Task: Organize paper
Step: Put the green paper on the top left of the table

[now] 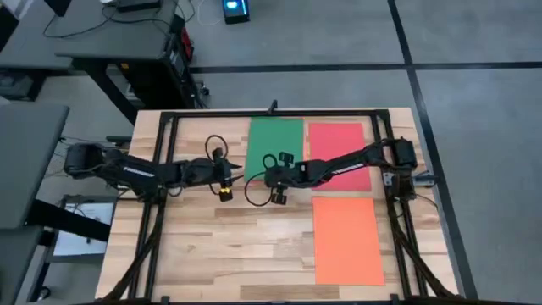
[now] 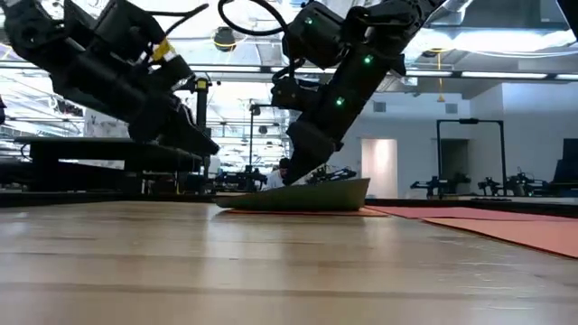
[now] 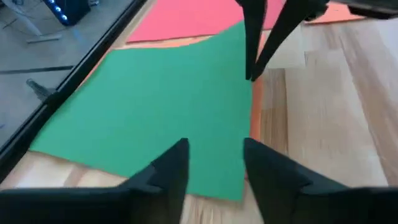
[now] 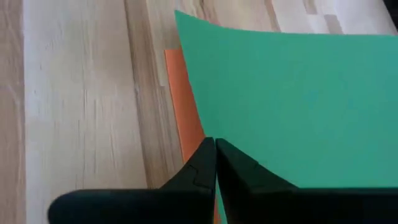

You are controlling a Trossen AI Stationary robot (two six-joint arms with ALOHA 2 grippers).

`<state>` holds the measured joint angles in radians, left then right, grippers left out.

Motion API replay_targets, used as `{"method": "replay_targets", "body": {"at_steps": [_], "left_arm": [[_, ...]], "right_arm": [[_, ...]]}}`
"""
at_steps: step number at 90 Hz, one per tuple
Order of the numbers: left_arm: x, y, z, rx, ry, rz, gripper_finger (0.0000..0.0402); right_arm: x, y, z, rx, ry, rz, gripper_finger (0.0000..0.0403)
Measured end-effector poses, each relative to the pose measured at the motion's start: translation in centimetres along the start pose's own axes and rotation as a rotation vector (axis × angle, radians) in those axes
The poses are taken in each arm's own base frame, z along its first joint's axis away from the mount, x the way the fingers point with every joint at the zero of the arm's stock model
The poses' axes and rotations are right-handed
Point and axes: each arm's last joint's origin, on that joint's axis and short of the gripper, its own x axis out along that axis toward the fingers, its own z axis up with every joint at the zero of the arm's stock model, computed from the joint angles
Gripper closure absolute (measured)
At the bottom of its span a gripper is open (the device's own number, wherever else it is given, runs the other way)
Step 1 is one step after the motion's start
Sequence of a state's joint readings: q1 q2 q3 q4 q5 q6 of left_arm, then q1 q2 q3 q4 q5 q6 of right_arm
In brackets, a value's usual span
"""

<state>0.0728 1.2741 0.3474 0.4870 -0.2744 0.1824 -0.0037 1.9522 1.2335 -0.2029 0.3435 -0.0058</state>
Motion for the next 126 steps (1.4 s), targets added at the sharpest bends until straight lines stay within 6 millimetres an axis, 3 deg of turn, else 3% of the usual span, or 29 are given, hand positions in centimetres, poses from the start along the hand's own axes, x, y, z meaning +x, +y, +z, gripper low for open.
{"method": "replay_targets", "body": {"at_steps": [21,39,61,104,119,126], "left_arm": [[3.2,-1.9,1.4,0.098,0.051,-0.060,0.0172],[5.6,-2.7,0.5,0.175,0.205,-0.022,0.0168],[6.4,-2.8,0.5,0.206,0.232,0.036,0.0174],[6.8,-2.8,-0.3,0.248,0.275,0.034,0.0317],[6.8,-2.8,-0.3,0.254,0.277,0.042,0.0386],[6.8,-2.8,-0.4,0.256,0.280,0.043,0.0396]], "right_arm": [[0.1,-0.2,-0.1,0.002,0.007,-0.003,0.0403],[0.1,-0.2,-0.1,0.000,0.007,-0.003,0.0403],[0.1,-0.2,-0.1,0.000,0.007,-0.003,0.0403],[-0.2,-0.2,0.6,0.007,-0.003,0.001,0.0403],[-0.3,-0.2,0.7,0.007,-0.001,0.003,0.0403],[-0.4,0.0,0.6,0.003,0.008,0.006,0.0403]]}}
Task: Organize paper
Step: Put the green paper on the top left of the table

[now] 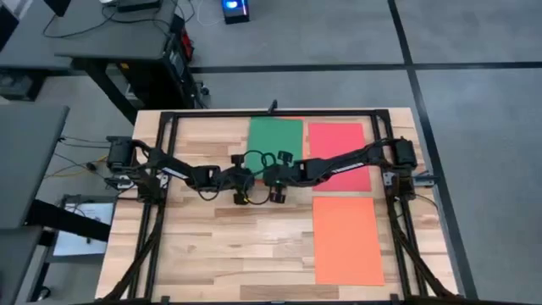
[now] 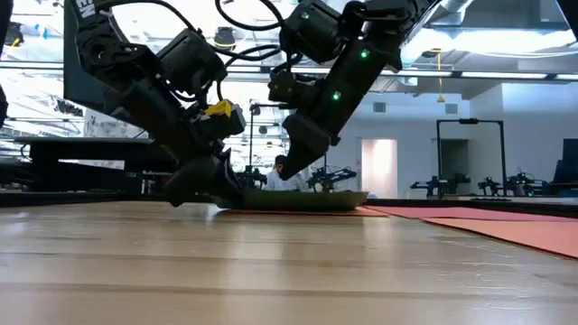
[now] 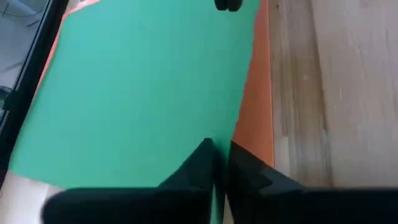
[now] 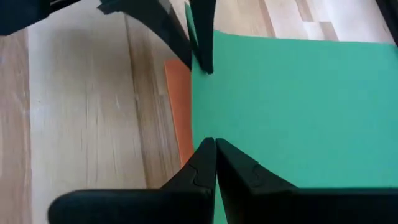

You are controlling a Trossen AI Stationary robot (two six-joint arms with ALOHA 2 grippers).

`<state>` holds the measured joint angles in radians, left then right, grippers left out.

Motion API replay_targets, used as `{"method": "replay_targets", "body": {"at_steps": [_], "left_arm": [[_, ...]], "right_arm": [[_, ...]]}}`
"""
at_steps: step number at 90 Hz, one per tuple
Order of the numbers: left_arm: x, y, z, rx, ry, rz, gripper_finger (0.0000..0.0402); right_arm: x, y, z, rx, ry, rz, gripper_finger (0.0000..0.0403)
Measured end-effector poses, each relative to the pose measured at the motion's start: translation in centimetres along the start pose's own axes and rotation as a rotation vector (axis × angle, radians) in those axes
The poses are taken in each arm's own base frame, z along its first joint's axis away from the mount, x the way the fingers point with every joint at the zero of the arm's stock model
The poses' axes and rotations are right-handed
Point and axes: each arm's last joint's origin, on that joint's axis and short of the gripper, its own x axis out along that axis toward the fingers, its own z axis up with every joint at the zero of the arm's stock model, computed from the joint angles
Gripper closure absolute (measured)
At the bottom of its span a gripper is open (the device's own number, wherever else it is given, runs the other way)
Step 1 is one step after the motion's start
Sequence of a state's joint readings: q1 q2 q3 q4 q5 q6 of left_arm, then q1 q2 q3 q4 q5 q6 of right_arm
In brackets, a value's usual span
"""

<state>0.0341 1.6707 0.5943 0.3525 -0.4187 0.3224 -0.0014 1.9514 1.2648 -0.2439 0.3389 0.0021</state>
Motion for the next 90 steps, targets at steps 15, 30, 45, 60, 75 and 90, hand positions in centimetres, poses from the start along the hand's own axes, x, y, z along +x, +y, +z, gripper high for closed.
{"method": "replay_targets", "body": {"at_steps": [15,30,45,60,75,90], "left_arm": [[-0.3,-0.1,0.0,0.011,0.017,0.010,0.0401],[-2.3,0.0,0.8,0.002,0.002,-0.001,0.0401],[-6.3,0.5,1.7,-0.044,-0.010,0.008,0.0401],[-11.4,0.5,2.0,-0.076,0.083,0.011,0.0401],[-15.7,0.0,1.1,-0.136,0.177,0.056,0.0401],[-17.2,0.0,-0.7,-0.219,0.294,0.117,0.0401]], "right_arm": [[-0.4,0.4,-0.2,-0.021,0.029,0.008,0.0403],[-2.8,0.5,0.5,-0.034,-0.003,0.021,0.0388],[-5.9,0.1,1.4,-0.008,-0.061,0.033,0.0345],[-7.6,-0.4,1.7,0.033,-0.086,0.037,0.0326],[-7.9,-0.2,1.6,0.033,-0.079,0.039,0.0324],[-8.0,0.1,1.8,0.037,-0.104,0.046,0.0324]]}}
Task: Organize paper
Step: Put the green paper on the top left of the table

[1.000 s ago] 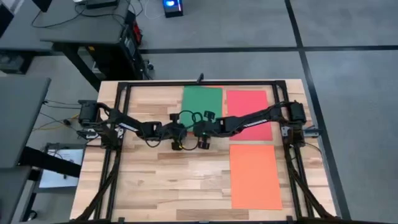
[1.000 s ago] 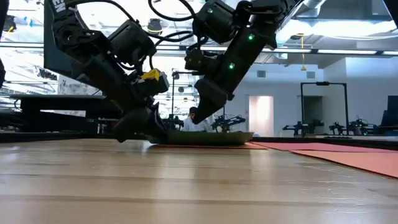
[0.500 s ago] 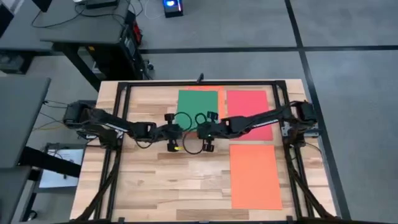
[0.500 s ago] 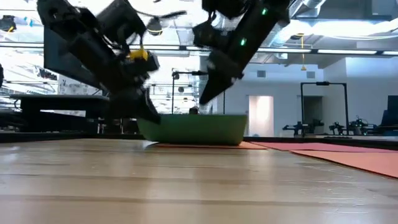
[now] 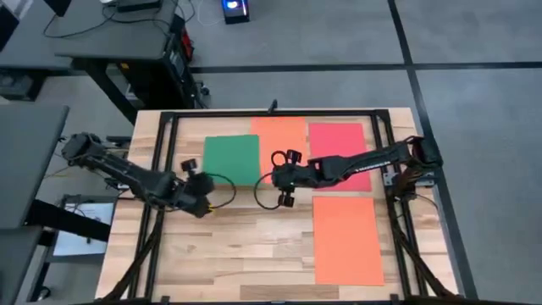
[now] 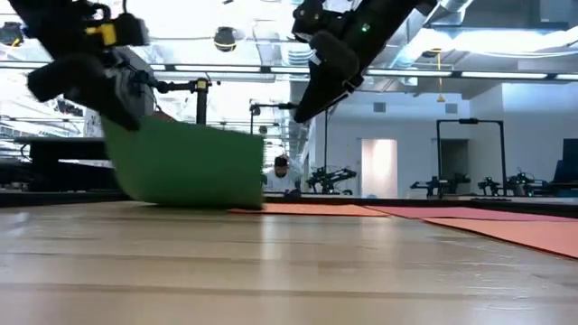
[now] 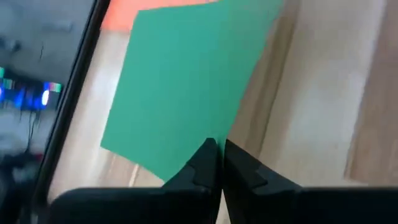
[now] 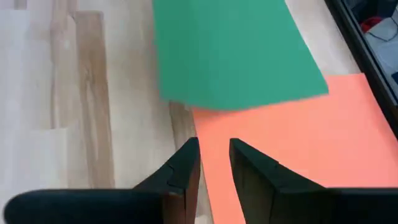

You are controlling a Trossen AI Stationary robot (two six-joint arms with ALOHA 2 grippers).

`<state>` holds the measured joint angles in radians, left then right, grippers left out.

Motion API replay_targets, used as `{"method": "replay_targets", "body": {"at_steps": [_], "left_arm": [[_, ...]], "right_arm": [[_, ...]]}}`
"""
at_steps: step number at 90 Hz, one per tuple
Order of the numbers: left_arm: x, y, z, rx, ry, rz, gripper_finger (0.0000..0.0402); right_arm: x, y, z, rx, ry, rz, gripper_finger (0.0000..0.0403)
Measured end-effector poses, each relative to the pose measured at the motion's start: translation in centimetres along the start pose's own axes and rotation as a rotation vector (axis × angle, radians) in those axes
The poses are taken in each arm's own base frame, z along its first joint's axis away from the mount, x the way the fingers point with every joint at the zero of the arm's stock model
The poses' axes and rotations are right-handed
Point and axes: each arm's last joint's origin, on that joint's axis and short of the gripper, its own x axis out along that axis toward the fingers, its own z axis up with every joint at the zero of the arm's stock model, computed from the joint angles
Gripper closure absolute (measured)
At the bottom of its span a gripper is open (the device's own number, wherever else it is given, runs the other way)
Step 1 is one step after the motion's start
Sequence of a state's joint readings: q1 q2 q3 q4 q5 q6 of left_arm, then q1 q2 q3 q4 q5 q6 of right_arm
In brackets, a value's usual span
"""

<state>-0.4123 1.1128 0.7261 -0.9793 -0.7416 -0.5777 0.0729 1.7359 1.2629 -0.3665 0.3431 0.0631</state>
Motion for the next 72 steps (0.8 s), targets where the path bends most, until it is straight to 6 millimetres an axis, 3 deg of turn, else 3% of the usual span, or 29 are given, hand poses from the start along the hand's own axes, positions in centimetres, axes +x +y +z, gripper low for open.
{"method": "replay_targets", "body": {"at_steps": [24,51,72], "left_arm": [[1.3,-0.1,-2.5,-0.012,0.101,0.030,0.0401],[2.2,-1.9,-2.8,-0.013,0.018,-0.102,0.0401],[3.0,-2.2,-4.3,-0.063,0.115,-0.165,0.0401]], "right_arm": [[-0.3,0.9,0.4,0.008,-0.054,0.021,0.0324],[-0.4,1.2,0.9,0.028,-0.098,0.033,0.0324],[-0.1,1.4,1.0,-0.060,-0.118,0.038,0.0319]]}}
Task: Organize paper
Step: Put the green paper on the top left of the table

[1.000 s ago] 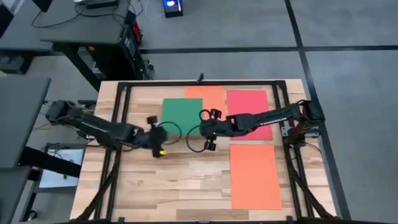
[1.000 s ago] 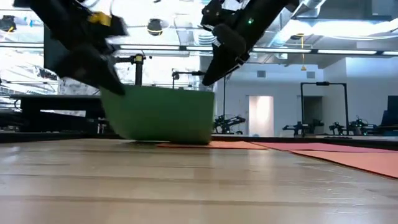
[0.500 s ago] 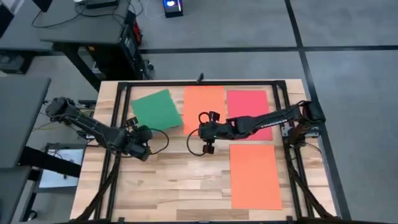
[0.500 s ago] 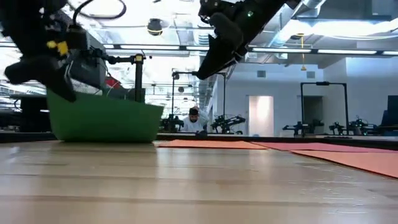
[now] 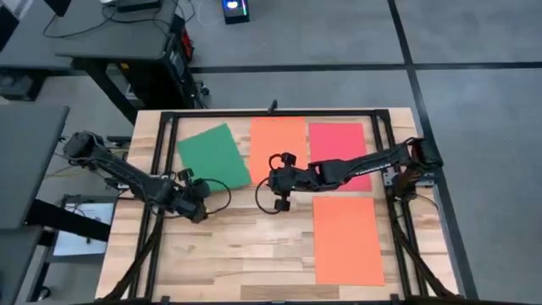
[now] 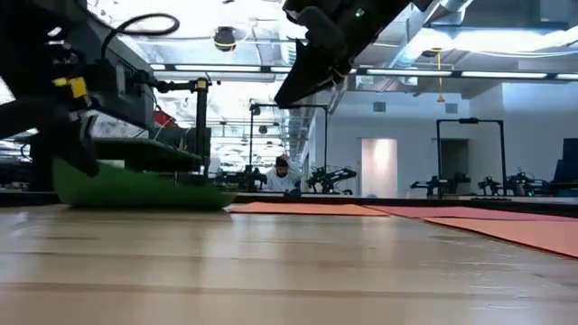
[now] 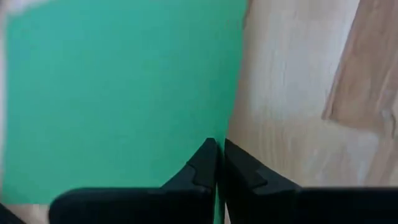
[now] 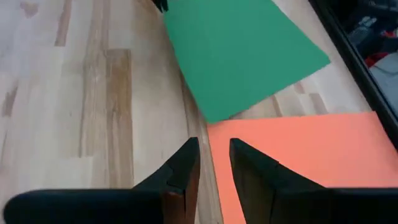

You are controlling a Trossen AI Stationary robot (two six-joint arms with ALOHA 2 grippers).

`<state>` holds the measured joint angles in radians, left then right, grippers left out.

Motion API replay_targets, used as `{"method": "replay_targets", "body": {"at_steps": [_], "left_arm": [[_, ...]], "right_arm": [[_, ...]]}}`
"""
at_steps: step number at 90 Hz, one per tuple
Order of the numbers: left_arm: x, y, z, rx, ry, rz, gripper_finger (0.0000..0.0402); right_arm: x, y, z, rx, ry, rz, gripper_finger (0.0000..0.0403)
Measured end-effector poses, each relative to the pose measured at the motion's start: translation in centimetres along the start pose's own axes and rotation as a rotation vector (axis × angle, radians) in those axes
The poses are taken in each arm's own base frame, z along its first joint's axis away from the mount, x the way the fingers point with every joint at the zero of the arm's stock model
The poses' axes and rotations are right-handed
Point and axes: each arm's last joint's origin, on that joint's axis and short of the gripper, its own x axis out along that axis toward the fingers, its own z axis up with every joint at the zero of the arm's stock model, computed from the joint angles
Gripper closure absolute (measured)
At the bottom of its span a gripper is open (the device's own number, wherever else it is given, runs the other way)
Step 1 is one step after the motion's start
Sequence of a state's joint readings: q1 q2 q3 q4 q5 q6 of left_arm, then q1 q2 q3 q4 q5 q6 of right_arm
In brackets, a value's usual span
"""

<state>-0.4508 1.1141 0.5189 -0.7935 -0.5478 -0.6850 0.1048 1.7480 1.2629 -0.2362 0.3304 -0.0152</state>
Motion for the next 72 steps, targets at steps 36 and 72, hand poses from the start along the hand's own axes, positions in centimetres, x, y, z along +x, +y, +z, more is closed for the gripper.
{"method": "replay_targets", "body": {"at_steps": [36,72], "left_arm": [[-0.4,-1.0,0.1,0.008,-0.055,-0.087,0.0401],[-1.1,-1.4,0.6,-0.022,-0.130,-0.156,0.0401]], "right_arm": [[6.6,2.9,-1.0,-0.239,-0.104,0.016,0.0221],[12.0,3.6,-0.6,-0.404,0.028,-0.013,0.0188]]}}
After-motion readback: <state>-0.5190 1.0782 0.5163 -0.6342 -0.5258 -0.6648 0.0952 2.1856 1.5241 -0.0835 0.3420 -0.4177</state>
